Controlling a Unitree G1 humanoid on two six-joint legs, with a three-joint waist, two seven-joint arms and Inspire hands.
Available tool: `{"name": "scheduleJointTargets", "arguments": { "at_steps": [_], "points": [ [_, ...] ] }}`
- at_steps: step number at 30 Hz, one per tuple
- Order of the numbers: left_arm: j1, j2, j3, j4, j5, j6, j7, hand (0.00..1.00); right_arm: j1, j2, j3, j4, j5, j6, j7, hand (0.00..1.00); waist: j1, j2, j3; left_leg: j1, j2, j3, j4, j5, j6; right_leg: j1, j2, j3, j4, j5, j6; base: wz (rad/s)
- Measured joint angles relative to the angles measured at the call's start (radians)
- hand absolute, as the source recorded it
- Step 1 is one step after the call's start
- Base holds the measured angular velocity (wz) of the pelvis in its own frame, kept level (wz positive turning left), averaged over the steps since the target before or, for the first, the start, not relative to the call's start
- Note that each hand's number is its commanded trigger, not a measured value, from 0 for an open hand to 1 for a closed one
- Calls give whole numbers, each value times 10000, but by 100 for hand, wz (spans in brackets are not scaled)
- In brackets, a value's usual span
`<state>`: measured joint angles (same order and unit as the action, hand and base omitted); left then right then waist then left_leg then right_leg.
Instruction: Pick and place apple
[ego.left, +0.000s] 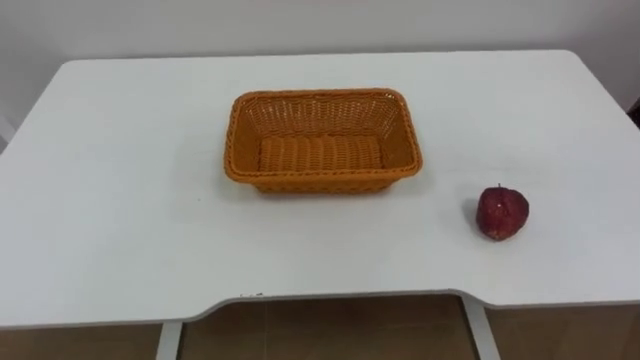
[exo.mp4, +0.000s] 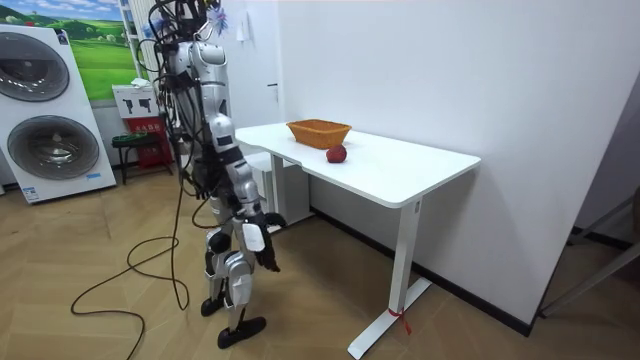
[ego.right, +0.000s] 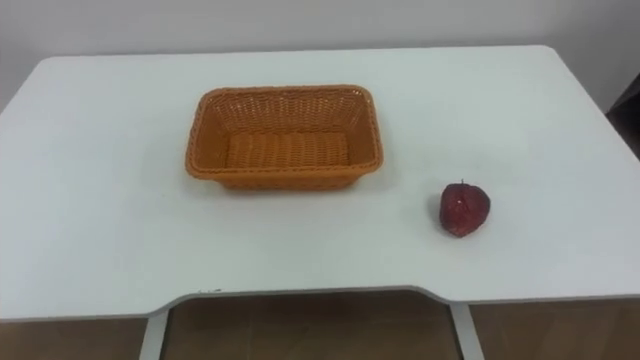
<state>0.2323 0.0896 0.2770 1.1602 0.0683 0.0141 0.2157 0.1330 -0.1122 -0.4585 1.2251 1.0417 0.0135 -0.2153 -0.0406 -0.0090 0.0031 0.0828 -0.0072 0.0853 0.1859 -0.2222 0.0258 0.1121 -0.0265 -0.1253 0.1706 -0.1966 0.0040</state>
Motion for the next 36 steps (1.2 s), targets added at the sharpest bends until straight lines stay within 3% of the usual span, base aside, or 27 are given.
{"name": "scheduleJointTargets", "arguments": {
  "at_steps": [4,7,15,17,21,25,30,32,36],
  "points": [
    [89,26,171,13,10,18,149,0,-69,-33,-1177,-917,1756,-251,-1202,0,-174,54,-26,6,1,92,39,3,8,-99,10,171,76,-5,6,-8],
    [233,52,164,-171,17,47,149,0,-100,-41,-1468,-1893,2341,-501,-2042,0,-363,28,-37,-32,-14,108,54,9,17,-174,-16,174,166,-39,25,-3],
    [340,242,164,-513,22,12,152,0,-378,-99,-2391,-4428,2200,-1466,-4984,0,-519,-49,-39,-195,-47,107,67,28,49,-315,-44,190,177,-62,56,0],
    [327,239,143,-660,61,0,151,0,-377,-102,-2385,-5313,1542,-1624,-5720,0,-520,-36,-42,-380,-54,106,128,35,58,-504,-50,204,245,-61,57,0],
    [283,318,121,-727,268,-157,63,0,-416,-140,-2250,-7337,-1464,-1906,-7271,0,-391,-32,-27,-457,-58,107,135,36,59,-625,-52,180,322,-63,59,0],
    [235,417,-283,-719,551,-217,92,0,-422,-385,-1148,-9206,-4495,-2193,-8207,0,-288,-50,-19,-556,-54,119,148,39,61,-755,-49,191,349,-63,58,0],
    [188,418,-627,-762,537,-460,115,0,-333,-406,-189,-10918,-7307,-2310,-8518,0,67,-117,-18,-575,-52,125,139,39,61,-852,-51,193,324,-62,58,-1],
    [152,423,-708,-770,541,-491,114,0,-340,-529,218,-11148,-8000,-2339,-8365,0,188,-102,-67,-618,-42,131,133,39,60,-937,-43,200,318,-62,57,0],
    [208,439,-967,-753,540,-518,112,0,-340,-575,1227,-11186,-9031,-2335,-7652,0,339,-210,-20,-561,-40,142,97,40,59,-840,-38,220,328,-58,57,0]
  ]
}}
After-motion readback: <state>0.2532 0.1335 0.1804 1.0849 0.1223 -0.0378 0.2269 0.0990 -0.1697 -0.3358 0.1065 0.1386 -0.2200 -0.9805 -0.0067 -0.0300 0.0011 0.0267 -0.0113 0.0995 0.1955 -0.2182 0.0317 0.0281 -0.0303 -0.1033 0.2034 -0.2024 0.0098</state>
